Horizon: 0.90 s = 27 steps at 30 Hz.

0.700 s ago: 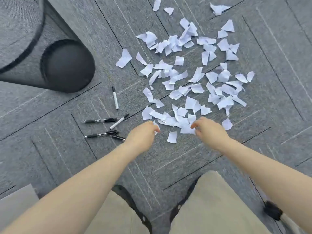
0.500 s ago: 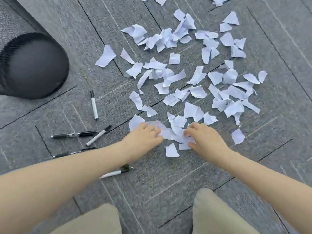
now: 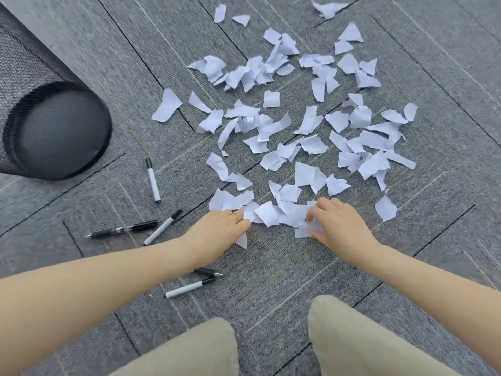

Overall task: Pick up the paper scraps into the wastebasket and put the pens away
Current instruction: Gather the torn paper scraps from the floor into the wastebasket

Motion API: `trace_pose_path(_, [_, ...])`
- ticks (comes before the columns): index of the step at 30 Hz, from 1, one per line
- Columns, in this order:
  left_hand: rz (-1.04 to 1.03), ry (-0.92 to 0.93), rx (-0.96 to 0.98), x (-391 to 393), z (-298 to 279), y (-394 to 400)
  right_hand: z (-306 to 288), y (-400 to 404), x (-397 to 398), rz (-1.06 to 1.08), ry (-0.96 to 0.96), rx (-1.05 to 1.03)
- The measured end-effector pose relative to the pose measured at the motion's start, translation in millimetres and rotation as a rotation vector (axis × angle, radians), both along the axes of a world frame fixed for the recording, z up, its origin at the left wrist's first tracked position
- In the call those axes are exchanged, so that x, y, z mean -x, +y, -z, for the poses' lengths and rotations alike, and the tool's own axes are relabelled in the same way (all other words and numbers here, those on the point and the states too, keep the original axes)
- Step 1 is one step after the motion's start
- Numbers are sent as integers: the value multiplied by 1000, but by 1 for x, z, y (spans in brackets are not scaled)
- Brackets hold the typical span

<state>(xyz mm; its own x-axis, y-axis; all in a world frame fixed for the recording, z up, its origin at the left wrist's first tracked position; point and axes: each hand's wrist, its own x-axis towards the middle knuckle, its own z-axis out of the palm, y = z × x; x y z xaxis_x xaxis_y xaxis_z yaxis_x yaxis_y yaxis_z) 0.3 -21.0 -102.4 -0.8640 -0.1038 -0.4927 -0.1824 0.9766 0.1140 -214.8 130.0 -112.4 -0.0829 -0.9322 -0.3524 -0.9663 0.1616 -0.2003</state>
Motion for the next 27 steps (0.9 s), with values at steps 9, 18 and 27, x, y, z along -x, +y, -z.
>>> trace_pose_path(9, [-568, 109, -259, -2, -5, 13, -13, -16, -19, 209, 6, -251])
trace_pose_path(18, [-409, 49, -254, 42, -12, -4, -24, -21, -11, 526, -307, -117])
trace_pose_path(27, [-165, 90, -11, 63, 5, 4, -8, -33, 0, 277, -259, -48])
